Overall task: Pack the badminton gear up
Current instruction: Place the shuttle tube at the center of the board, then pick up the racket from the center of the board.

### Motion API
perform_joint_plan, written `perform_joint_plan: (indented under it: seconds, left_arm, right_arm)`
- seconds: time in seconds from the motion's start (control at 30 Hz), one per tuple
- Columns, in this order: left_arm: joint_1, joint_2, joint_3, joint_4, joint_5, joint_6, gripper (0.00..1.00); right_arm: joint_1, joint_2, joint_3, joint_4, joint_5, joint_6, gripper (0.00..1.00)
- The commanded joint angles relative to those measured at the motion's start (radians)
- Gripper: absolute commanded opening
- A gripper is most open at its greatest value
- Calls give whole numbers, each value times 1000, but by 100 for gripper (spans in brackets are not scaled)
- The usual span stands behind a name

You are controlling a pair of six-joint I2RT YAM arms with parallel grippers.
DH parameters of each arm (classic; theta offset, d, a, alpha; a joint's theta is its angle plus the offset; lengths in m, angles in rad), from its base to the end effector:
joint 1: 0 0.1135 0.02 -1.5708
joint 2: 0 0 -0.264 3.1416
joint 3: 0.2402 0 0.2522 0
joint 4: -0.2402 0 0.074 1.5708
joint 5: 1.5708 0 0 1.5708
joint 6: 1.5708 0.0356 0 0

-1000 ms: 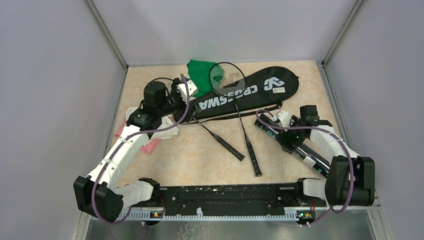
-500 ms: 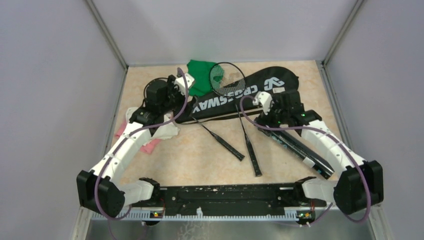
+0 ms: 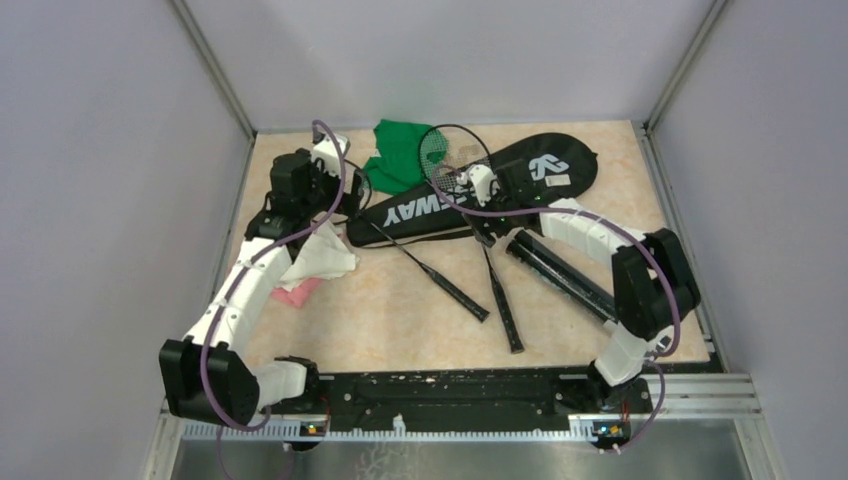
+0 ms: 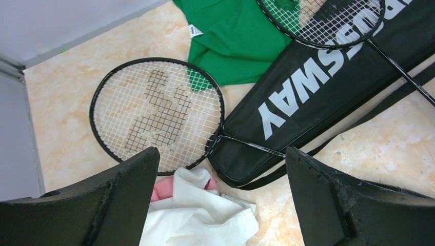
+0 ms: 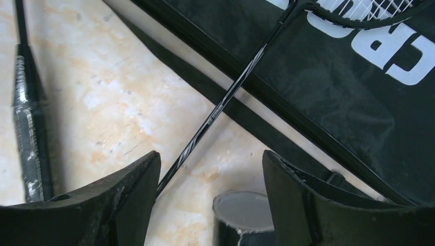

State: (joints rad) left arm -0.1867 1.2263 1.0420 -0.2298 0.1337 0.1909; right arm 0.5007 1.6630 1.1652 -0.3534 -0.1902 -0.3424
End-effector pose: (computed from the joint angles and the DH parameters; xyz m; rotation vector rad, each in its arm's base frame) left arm 0.2769 -0.0571 0.3321 0.4569 1.9299 -0.1299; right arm 0.3126 0.1787 0.2302 -1.0705 2.1747 0.3024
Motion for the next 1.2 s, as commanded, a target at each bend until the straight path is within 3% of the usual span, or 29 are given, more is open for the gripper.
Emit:
perform_joint_plan:
  seconds: [0.0, 0.5, 1.03, 1.17]
  left_arm:
    - [28, -61, -6, 56, 18, -34, 99]
    - [47, -94, -26, 57, 59, -25, 99]
    - [64, -99, -12, 60, -8, -27, 99]
    - [82, -80, 24, 41, -15, -38, 99]
  right_arm:
    - [18, 85, 93, 43, 51, 62, 70]
    - [21, 282, 189, 26, 5, 83, 42]
    - [31, 193, 183, 31, -52, 163, 0]
    - [32, 128, 172, 33, -108, 203, 0]
